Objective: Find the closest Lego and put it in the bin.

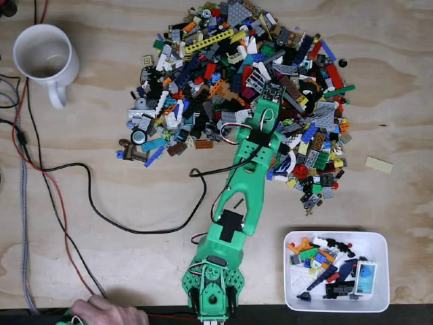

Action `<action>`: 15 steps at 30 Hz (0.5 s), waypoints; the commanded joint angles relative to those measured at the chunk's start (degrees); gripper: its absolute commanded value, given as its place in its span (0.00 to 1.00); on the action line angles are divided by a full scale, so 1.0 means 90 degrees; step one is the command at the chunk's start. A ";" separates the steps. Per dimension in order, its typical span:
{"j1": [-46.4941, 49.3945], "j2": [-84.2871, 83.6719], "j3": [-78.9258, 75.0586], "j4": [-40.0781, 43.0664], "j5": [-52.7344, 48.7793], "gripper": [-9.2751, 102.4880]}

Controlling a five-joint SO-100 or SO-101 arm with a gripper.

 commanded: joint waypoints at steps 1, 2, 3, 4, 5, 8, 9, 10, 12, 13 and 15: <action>-0.0303 0.0186 -0.0381 0.0176 0.0186 0.22; -0.0352 0.0186 -0.0342 0.0186 0.0225 0.21; -0.0391 0.0195 -0.0264 0.0146 0.0234 0.21; -0.0430 0.0195 -0.0195 0.0098 0.0244 0.19; -0.0469 0.0195 -0.0146 0.0078 0.0264 0.18; -0.0557 0.0225 -0.0117 0.0117 0.0322 0.13; -0.0576 0.0264 -0.0127 0.0127 0.0361 0.10; -0.0596 0.0303 -0.0156 0.0156 0.0400 0.09; -0.0586 0.0391 -0.0254 0.0195 0.0479 0.08; -0.0557 0.0420 -0.0342 0.0293 0.0488 0.08; -0.0518 0.0557 -0.0430 0.0449 0.0557 0.08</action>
